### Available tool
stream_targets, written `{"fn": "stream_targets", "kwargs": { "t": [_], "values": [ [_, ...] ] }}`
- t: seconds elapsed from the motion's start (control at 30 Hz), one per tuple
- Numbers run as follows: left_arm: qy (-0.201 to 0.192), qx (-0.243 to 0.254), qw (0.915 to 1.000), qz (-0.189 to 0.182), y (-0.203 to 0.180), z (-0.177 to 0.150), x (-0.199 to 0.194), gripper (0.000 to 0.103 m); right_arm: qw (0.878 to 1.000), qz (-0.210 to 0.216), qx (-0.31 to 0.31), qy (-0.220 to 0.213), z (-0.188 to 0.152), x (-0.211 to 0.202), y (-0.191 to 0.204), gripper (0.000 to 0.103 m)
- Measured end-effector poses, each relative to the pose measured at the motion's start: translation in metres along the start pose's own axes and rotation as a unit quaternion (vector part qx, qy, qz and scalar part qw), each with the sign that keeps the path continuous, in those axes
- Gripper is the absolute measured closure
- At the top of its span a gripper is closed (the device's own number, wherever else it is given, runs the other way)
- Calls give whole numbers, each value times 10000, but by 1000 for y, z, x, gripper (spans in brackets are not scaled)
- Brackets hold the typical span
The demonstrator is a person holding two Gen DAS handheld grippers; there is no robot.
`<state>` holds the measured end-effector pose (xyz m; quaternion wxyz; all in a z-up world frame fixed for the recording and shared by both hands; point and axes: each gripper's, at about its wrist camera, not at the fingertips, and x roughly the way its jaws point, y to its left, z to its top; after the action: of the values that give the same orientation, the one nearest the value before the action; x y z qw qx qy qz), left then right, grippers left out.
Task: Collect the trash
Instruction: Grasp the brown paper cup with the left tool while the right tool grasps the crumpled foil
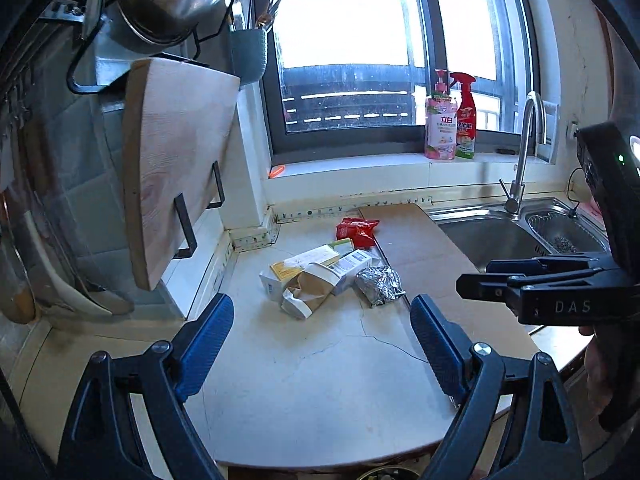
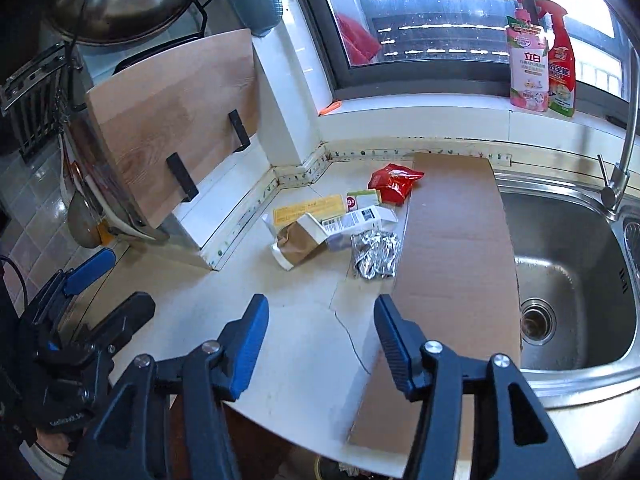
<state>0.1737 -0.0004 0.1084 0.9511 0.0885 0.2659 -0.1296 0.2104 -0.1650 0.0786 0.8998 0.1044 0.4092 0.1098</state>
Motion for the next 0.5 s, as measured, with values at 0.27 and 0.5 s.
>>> {"fn": "stream_targets", "kwargs": {
  "t": [0.27, 0.5],
  "values": [
    [974, 120, 9946, -339, 12, 12, 112, 14, 9978, -265, 213, 561, 38, 88, -31, 46],
    [1639, 267, 9854, -362, 13, -4, 190, 14, 9915, -183, 696, 1087, 41, 148, -61, 46]
  ]
}}
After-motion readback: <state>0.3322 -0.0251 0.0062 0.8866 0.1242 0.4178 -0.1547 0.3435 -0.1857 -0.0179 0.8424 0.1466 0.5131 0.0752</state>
